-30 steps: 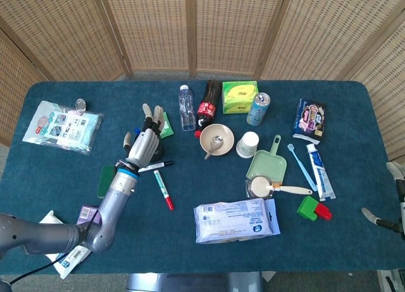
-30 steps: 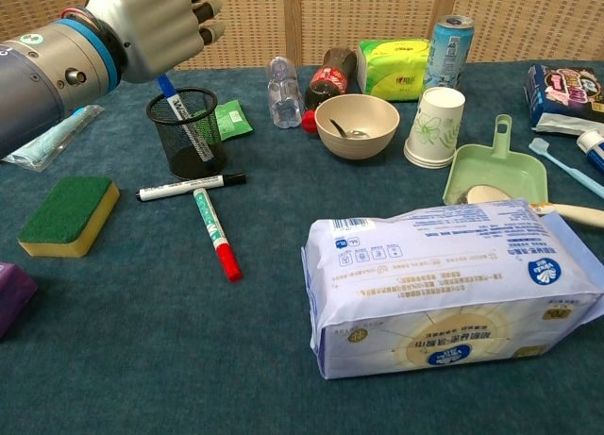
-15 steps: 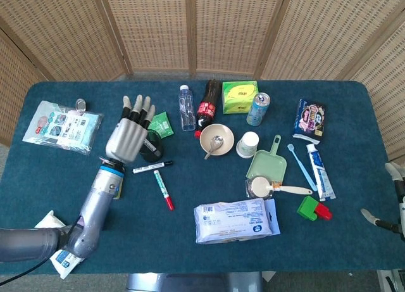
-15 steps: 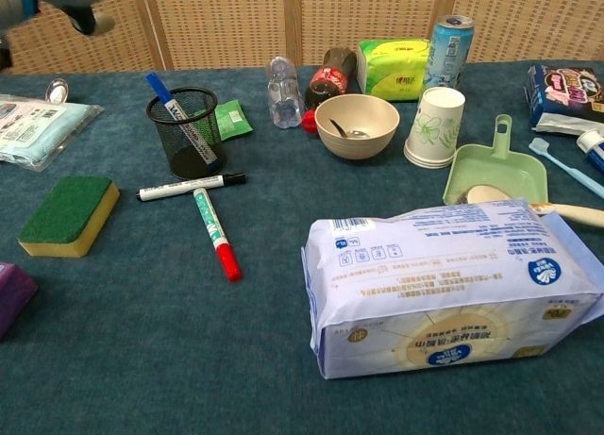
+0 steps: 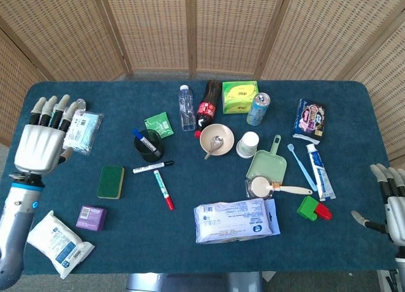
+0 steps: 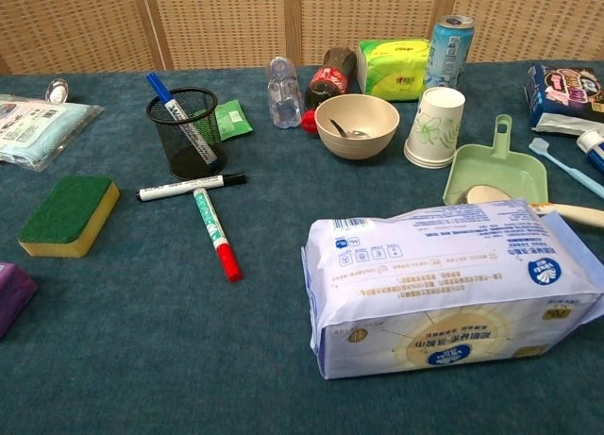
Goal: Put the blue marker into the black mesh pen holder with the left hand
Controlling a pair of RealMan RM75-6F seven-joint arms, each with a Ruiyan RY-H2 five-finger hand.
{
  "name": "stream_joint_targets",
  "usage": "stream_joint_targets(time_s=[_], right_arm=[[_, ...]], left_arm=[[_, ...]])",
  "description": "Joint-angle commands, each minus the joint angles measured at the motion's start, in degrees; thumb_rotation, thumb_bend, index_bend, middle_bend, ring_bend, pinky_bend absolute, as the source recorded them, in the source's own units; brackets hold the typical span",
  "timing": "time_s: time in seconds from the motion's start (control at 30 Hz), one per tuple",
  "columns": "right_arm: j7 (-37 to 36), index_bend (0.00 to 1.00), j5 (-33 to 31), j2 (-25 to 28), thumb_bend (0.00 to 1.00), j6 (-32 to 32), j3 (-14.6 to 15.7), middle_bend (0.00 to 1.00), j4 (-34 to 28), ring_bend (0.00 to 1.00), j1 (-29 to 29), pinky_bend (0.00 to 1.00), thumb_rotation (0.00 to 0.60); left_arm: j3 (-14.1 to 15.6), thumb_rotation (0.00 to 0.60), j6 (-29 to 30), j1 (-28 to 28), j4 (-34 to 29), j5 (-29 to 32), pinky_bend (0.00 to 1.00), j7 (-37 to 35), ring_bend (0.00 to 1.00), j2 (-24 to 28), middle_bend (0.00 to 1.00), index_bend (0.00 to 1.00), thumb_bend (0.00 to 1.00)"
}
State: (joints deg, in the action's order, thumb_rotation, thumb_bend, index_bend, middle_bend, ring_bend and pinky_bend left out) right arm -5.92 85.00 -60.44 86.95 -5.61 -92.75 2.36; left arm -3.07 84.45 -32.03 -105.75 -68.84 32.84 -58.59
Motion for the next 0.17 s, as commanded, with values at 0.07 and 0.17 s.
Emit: stream_joint_targets(time_s=[0.07, 0.17], right_arm=[[3.0, 0.00, 0.0, -0.6, 0.00, 0.3, 0.1, 0.00, 0.1, 0.00, 0.1, 0.00, 0.600], [4.7, 0.00, -0.2, -0.9, 0.00, 1.0, -0.2, 0.00, 0.2, 0.00, 0.0, 0.00, 0.600]], left_arm=[[4.2, 0.600, 4.3, 9.7, 2.1, -7.2, 0.09, -15.6, 0.00, 2.1, 0.00, 0.00, 0.20], [4.7, 0.600, 6.4, 12.7, 4.1, -8.4, 0.09, -21.0, 0.00, 0.9, 0.00, 0.01, 0.20]])
